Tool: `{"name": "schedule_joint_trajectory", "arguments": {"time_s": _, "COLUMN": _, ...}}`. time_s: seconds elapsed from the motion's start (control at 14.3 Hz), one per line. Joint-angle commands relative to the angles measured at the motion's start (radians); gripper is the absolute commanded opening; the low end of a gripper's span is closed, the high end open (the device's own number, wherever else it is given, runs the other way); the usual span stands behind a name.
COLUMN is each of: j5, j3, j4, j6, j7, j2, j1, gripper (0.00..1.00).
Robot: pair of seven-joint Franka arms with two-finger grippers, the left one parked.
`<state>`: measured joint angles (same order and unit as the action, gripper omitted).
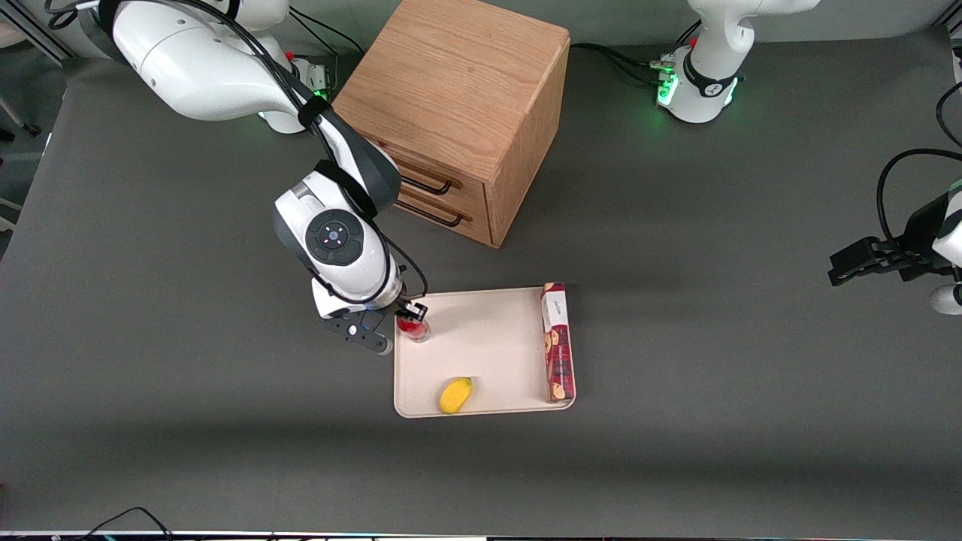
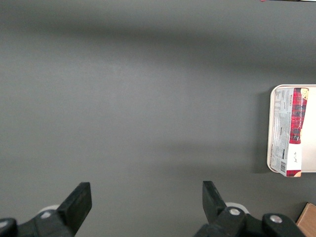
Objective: Place coke bottle on tray
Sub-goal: 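Lower the bottle onto the tray and open the right gripper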
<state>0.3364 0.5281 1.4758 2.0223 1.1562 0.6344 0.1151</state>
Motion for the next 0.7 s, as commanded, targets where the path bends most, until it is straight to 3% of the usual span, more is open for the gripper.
{"name": "schedule_joint_trajectory", "arguments": {"time_s": 0.0, "j5": 0.024, "j3": 0.019, "j4": -0.009, "j6": -0.033, "j7": 0.005, "j2": -0.059, "j1": -0.006, "gripper": 1.0}}
{"name": "schedule_joint_trajectory", "arguments": {"time_s": 0.35, "j5": -0.025, "j3": 0.013, "j4": -0.063, "j6": -0.295, "j7": -0.296, "j2": -0.295, "j1": -0.043, "gripper": 1.0}}
{"name": "schedule_joint_trajectory", "arguments": {"time_s": 0.49, "j5": -0.12, "j3": -0.022, "j4": -0.057, "j6": -0.377, "j7": -0.407, "j2": -0.404, "j1": -0.06, "gripper": 1.0}}
{"name": "schedule_joint_trajectory", "arguments": {"time_s": 0.63, "j5": -0.221, "j3": -0.139, "j4": -0.052, "j6": -0.476, "j7": -0.566, "j2": -0.516, "j1": -0.058, "gripper": 1.0}}
